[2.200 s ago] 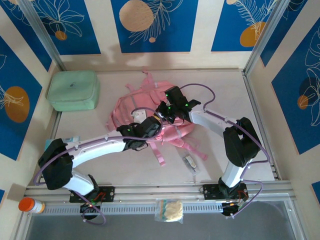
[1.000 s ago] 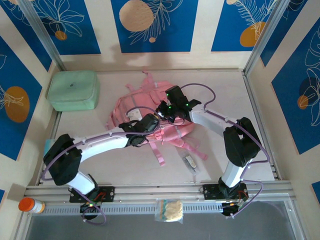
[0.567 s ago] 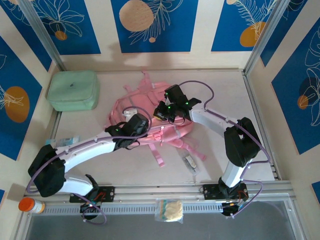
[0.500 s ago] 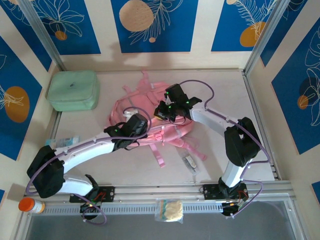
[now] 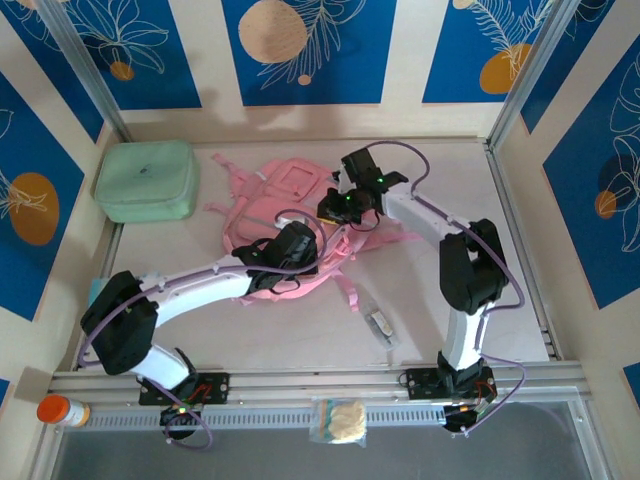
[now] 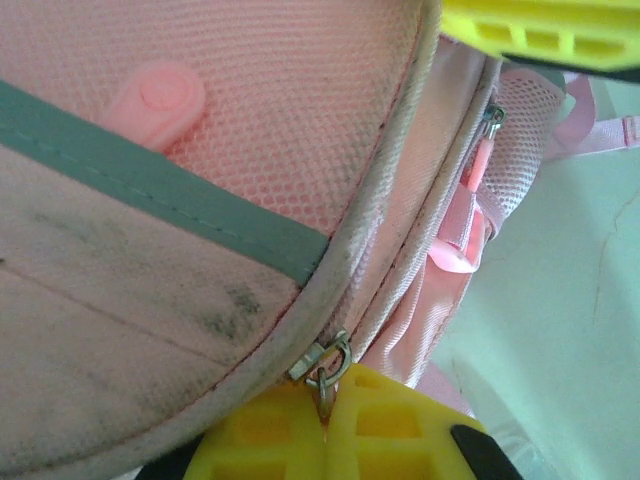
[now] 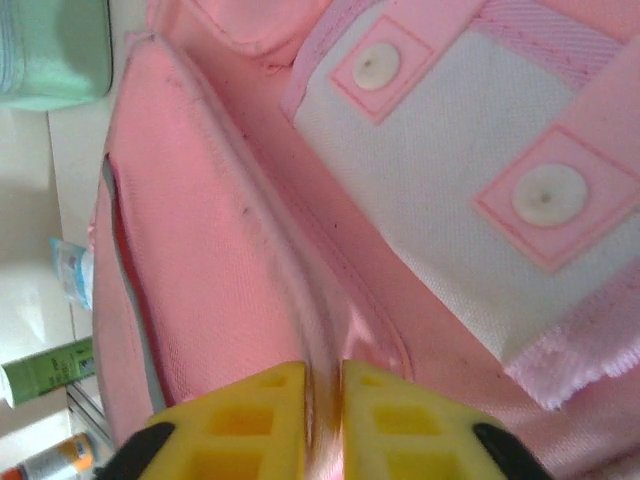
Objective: Pack books, pencil case, and school supplies into a backpack
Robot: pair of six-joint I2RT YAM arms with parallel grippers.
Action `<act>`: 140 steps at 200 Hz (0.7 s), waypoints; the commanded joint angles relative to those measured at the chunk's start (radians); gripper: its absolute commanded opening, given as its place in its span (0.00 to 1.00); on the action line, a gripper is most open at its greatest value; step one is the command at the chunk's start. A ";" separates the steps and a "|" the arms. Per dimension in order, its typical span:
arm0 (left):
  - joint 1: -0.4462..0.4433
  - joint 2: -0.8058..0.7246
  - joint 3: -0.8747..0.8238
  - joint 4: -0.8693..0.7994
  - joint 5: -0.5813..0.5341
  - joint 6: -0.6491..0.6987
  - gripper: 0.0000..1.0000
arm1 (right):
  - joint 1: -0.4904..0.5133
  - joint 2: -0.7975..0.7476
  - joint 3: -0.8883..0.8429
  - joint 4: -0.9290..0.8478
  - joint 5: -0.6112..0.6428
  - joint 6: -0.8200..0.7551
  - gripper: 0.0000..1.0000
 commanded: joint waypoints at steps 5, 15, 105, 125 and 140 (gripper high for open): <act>0.027 -0.053 -0.031 0.026 0.088 0.054 0.00 | -0.018 -0.144 -0.090 0.054 -0.086 0.042 0.30; 0.035 -0.062 -0.048 0.040 0.099 0.054 0.00 | -0.012 -0.155 -0.122 0.064 -0.109 0.079 0.34; 0.038 -0.053 -0.034 0.052 0.108 0.111 0.00 | 0.081 -0.064 -0.182 0.213 -0.012 0.360 0.33; 0.043 -0.062 -0.030 0.016 0.105 0.135 0.00 | 0.070 -0.051 -0.153 0.163 0.038 0.293 0.16; 0.054 -0.082 -0.039 -0.024 0.096 0.161 0.00 | 0.043 -0.054 -0.138 0.127 0.039 0.221 0.09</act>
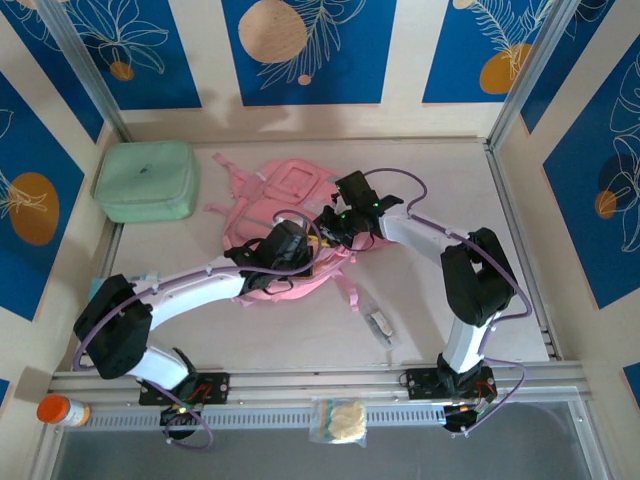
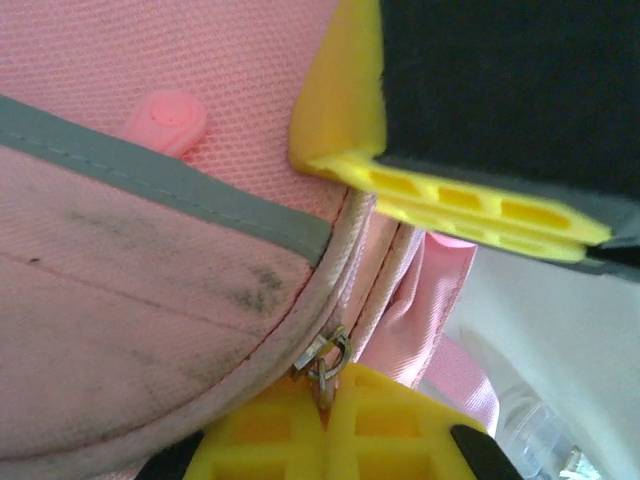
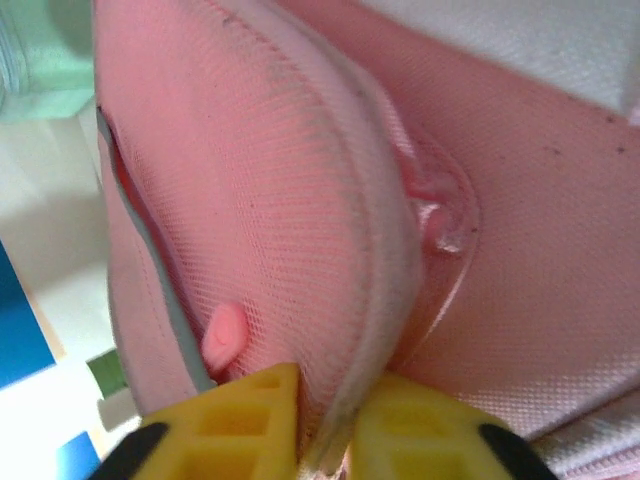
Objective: Pack books, pencil case, and school supplies into a backpack
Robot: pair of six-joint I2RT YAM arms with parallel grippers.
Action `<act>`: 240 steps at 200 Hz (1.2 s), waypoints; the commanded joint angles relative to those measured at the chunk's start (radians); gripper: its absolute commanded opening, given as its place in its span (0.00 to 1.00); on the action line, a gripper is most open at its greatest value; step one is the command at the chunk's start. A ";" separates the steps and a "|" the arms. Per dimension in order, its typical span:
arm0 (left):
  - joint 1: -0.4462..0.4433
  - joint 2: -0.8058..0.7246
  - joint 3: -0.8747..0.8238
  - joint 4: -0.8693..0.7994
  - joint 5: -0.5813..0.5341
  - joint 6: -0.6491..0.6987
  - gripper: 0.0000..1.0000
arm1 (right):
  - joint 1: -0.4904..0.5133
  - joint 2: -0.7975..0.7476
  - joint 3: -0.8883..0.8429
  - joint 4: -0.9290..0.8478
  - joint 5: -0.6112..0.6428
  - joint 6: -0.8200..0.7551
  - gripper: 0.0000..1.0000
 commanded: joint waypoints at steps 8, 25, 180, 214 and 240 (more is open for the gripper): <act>0.030 -0.054 -0.002 -0.071 0.017 0.081 0.00 | -0.053 0.007 0.054 -0.034 0.033 -0.138 0.07; 0.086 -0.070 -0.014 -0.139 0.039 0.110 0.00 | -0.087 -0.001 0.081 -0.091 0.020 -0.234 0.01; 0.278 -0.141 -0.093 -0.015 0.317 0.246 0.00 | -0.110 -0.175 -0.104 -0.006 -0.078 -0.026 0.55; 0.276 -0.136 -0.098 0.007 0.332 0.244 0.00 | -0.018 -0.206 -0.239 0.172 -0.006 0.197 0.59; 0.274 -0.125 -0.084 -0.018 0.308 0.254 0.00 | 0.018 -0.147 -0.187 0.209 0.032 0.209 0.55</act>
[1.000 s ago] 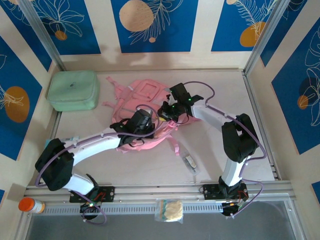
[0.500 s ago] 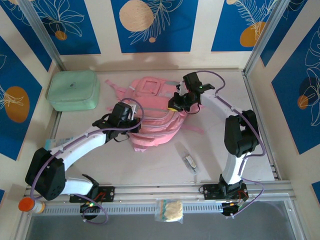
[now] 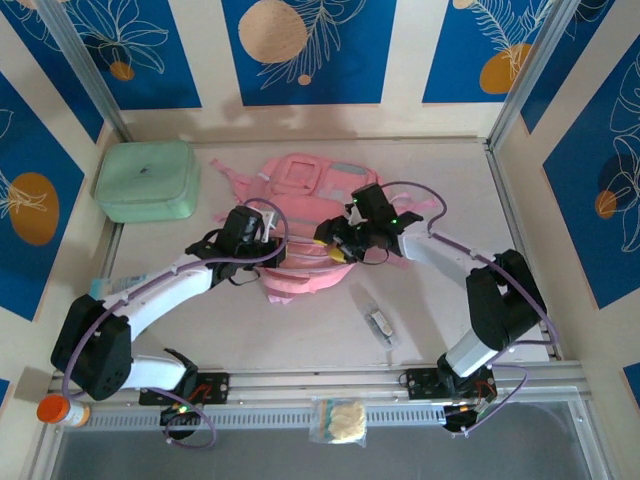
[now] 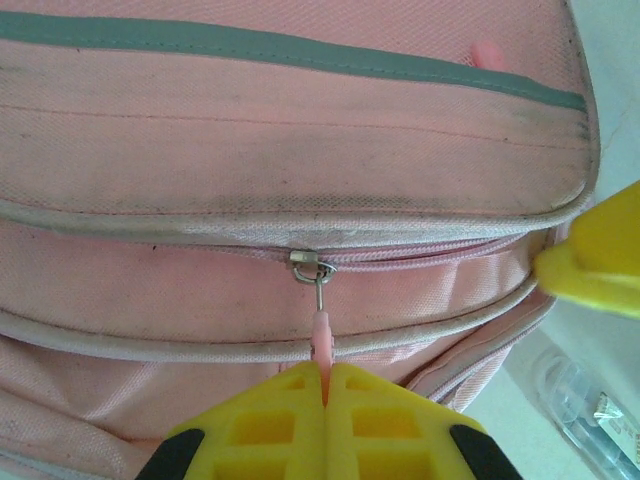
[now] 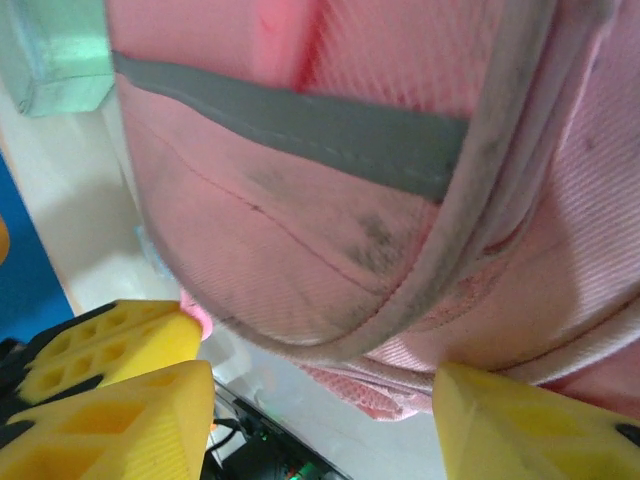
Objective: Pack books, pencil case, and school supplies into a backpack
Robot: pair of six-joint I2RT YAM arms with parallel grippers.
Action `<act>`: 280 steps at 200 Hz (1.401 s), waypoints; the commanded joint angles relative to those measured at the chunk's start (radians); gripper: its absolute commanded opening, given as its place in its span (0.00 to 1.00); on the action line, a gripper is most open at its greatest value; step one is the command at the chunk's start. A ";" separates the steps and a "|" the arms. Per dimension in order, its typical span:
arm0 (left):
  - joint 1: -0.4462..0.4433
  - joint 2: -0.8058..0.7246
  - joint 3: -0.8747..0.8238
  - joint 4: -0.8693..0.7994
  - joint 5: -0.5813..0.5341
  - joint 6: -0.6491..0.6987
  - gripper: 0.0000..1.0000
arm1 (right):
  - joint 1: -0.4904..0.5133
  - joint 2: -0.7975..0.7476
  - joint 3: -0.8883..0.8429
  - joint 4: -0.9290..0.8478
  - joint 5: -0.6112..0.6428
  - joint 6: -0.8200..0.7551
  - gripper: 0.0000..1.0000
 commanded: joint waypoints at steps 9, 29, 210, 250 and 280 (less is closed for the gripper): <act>0.001 0.007 0.006 -0.004 0.028 0.013 0.00 | 0.020 0.066 0.076 0.104 0.046 0.072 0.49; -0.001 0.002 0.011 -0.036 -0.012 0.020 0.00 | 0.047 0.111 0.163 0.019 0.120 -0.020 0.30; -0.276 0.015 0.018 -0.046 -0.189 -0.055 0.00 | -0.220 0.207 0.390 -0.274 -0.121 -0.582 0.00; -0.142 -0.083 -0.098 -0.067 -0.214 -0.019 0.00 | -0.244 0.203 0.389 -0.282 -0.167 -0.624 0.00; -0.012 -0.095 -0.119 -0.031 -0.123 0.012 0.00 | -0.243 0.190 0.382 -0.282 -0.177 -0.624 0.00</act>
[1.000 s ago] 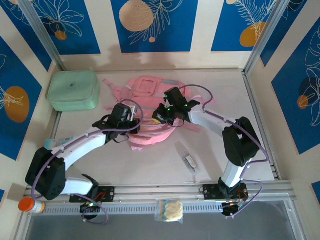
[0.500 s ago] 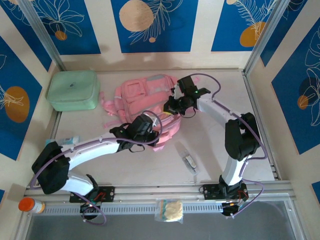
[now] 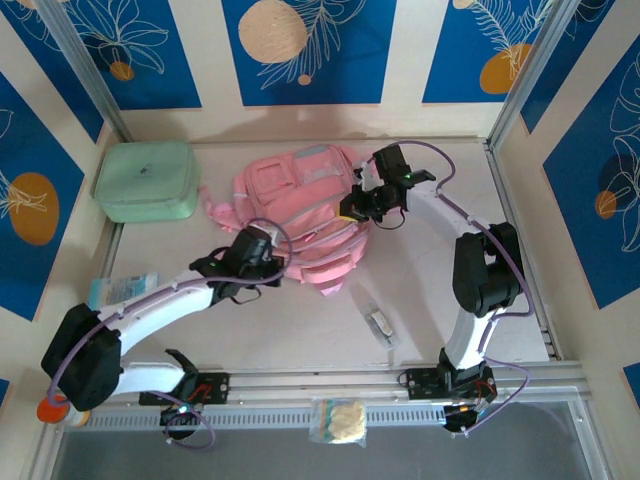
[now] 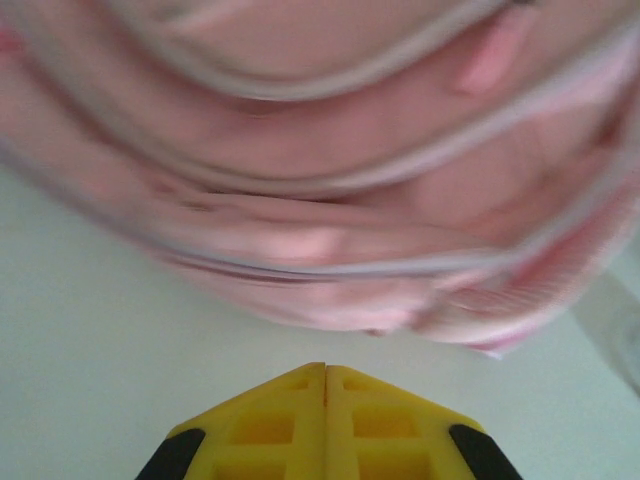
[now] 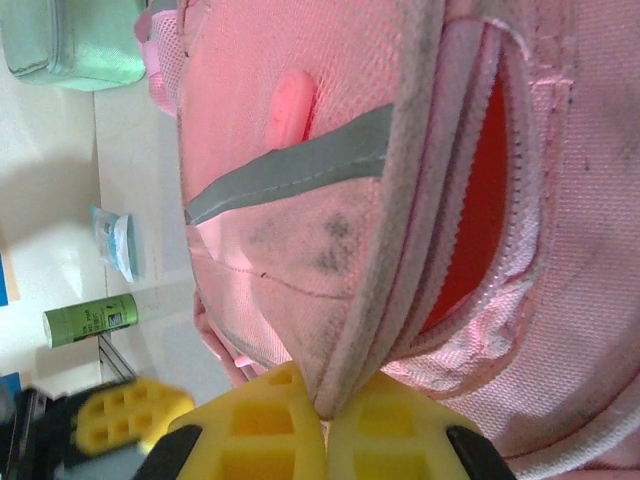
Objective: Pack books, pencil case, and school supplies into a backpack
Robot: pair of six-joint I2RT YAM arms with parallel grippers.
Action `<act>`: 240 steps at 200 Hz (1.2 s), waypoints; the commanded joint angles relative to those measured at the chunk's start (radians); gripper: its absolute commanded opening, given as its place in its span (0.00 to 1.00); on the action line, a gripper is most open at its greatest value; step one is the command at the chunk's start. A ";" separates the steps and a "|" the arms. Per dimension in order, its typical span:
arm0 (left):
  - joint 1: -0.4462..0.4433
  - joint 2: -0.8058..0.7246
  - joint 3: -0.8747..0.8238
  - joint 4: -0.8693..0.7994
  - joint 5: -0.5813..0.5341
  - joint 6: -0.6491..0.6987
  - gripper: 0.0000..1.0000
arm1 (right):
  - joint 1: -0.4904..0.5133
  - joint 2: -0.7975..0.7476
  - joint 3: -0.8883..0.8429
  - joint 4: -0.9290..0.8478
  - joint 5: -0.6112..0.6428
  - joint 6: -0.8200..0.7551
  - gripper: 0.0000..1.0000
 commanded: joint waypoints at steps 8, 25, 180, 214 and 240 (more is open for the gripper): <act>0.070 -0.014 0.007 0.018 0.081 0.077 0.00 | -0.012 -0.024 0.015 0.018 -0.052 -0.036 0.00; 0.061 -0.005 0.058 0.036 0.149 0.093 0.00 | -0.011 -0.029 0.010 0.019 -0.054 -0.022 0.00; -0.071 0.276 0.248 0.199 -0.047 0.037 0.55 | 0.008 -0.152 -0.161 0.284 -0.132 0.424 0.00; -0.086 0.332 0.291 0.233 -0.011 0.027 0.57 | 0.022 -0.146 -0.179 0.326 -0.127 0.479 0.00; -0.093 0.344 0.302 0.240 -0.071 -0.039 0.56 | 0.035 -0.143 -0.186 0.349 -0.122 0.497 0.00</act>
